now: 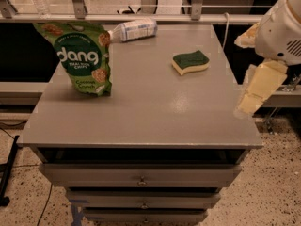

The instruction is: Pick green rice chip bag

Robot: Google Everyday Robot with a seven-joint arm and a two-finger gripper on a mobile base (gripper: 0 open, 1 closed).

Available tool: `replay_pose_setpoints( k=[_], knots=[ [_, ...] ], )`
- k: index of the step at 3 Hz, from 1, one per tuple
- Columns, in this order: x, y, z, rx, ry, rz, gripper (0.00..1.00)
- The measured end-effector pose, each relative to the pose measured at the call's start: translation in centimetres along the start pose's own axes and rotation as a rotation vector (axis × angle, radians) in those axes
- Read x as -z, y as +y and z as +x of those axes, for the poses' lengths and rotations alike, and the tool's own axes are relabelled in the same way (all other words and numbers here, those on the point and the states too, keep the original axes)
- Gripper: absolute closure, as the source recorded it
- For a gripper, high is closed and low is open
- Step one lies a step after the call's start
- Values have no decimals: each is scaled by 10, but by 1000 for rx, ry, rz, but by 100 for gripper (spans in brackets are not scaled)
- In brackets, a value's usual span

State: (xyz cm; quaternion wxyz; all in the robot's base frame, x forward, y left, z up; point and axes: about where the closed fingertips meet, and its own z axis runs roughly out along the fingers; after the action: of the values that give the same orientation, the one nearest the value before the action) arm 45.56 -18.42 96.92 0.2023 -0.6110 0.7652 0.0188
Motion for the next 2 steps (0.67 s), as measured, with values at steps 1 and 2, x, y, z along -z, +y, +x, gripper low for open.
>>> replay_pose_setpoints(
  k=[1,2],
  knots=[
    [-26,-5,-36,-5,-171,-46,0],
    [-50,-7,-76,-29,-344,-69,0]
  ],
)
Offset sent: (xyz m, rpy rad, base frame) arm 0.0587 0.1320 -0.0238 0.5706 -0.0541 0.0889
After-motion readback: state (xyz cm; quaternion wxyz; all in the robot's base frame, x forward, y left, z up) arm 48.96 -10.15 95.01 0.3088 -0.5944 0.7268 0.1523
